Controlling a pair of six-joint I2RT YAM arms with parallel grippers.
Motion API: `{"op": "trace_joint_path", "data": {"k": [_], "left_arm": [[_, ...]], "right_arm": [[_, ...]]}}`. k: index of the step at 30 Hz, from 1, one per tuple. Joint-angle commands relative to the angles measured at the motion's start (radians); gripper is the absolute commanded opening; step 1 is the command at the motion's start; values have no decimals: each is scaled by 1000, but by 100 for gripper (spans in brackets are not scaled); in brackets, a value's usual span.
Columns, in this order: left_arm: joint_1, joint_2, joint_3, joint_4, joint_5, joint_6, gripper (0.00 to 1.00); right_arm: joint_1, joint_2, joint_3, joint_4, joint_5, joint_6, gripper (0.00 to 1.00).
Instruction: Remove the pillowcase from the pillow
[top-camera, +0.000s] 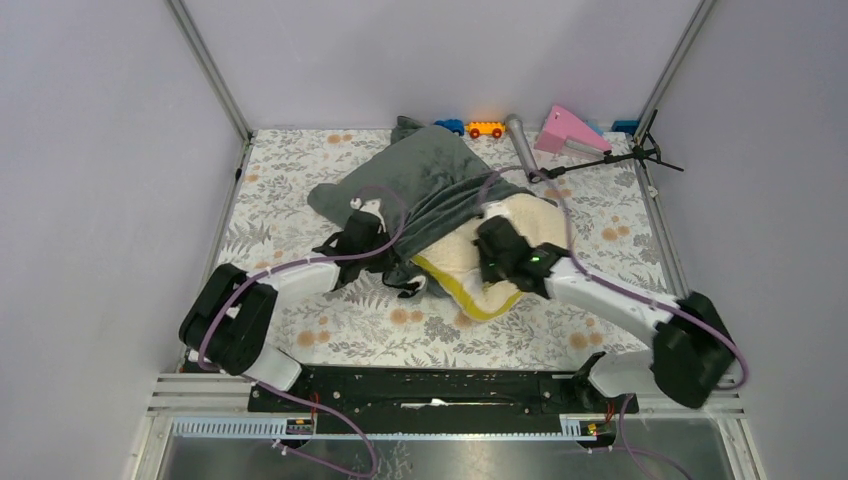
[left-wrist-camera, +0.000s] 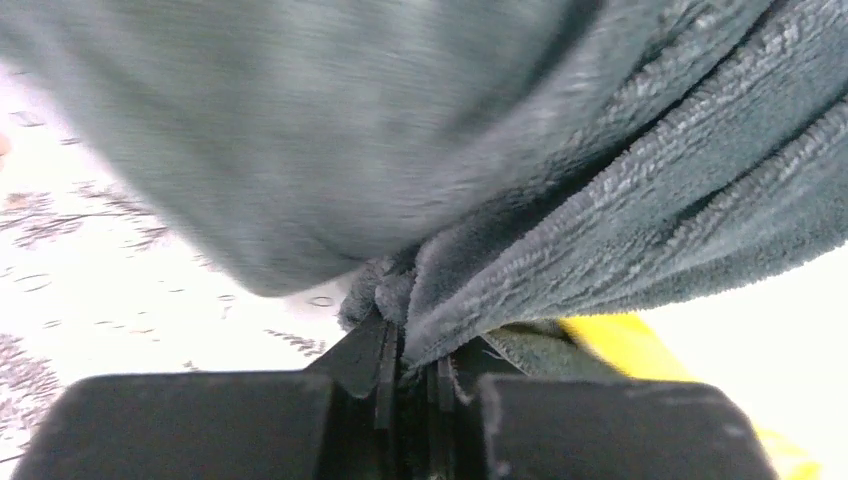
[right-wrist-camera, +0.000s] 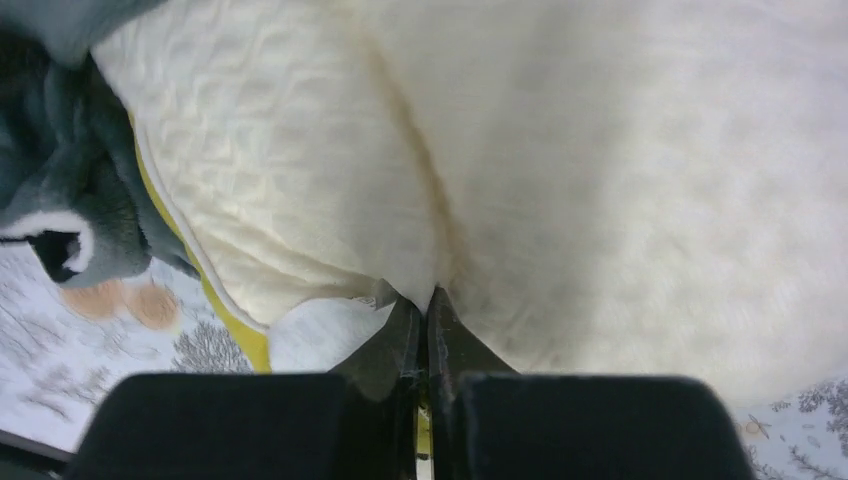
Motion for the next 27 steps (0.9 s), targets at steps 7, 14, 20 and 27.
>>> {"op": "trace_joint_path", "data": {"k": [7, 14, 20, 27], "left_arm": [[144, -317, -199, 9, -358, -169, 0], [145, -479, -288, 155, -223, -62, 4], [113, -442, -313, 300, 23, 2, 29], [89, -419, -289, 257, -15, 13, 36]], "right_arm": [[-540, -534, -242, 110, 111, 216, 0], [-554, -461, -178, 159, -236, 84, 29], [-224, -405, 40, 35, 62, -82, 66], [-91, -163, 194, 35, -129, -181, 100]]}}
